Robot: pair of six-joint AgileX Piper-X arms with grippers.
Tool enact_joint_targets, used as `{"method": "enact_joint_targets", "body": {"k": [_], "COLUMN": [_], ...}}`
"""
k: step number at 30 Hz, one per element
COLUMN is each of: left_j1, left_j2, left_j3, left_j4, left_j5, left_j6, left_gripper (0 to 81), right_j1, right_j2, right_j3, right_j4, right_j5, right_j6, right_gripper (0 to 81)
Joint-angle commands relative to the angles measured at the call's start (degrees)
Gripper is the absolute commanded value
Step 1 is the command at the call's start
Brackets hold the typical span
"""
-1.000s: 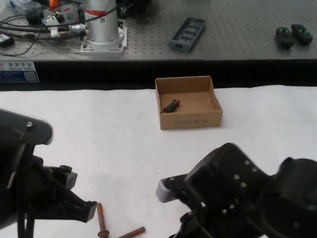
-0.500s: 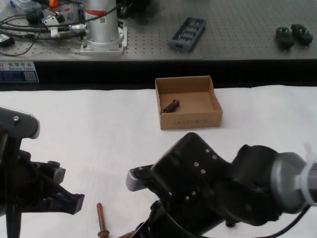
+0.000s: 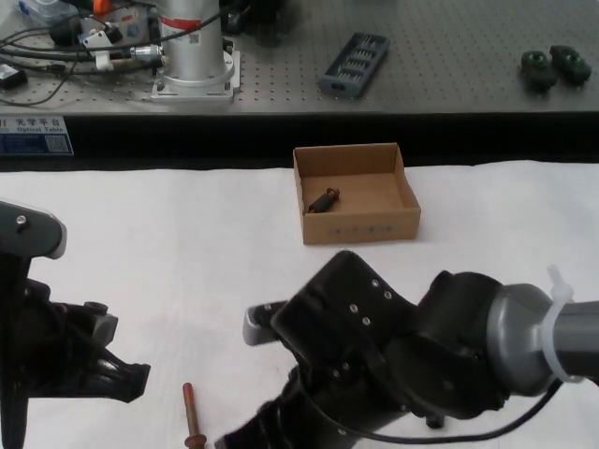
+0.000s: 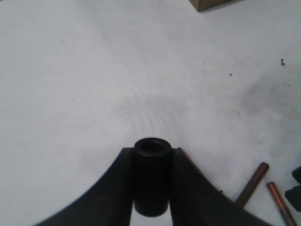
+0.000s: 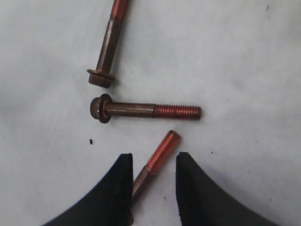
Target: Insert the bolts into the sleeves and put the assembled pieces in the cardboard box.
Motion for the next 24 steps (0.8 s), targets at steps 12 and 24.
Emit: {"method": "enact_joint_targets", "body": {"k": [12, 24], "left_j1": [1.41, 3.97], "left_j2": [-0.59, -0.59], "left_j3": [-0.09, -0.09], "left_j4": [-0.87, -0.87], "left_j5": [1.08, 1.60], "left_j6": [1.42, 2.07], "left_gripper": [11.4, 11.4], "right_j1": [4.10, 4.23], "right_j2": [2.05, 2.05], "right_j3": [-1.88, -1.88], "right_j4": [2.69, 5.17], "right_j5": [3.24, 6.72], "right_j6": [4.08, 6.34], "right_gripper": [29.9, 29.5]}}
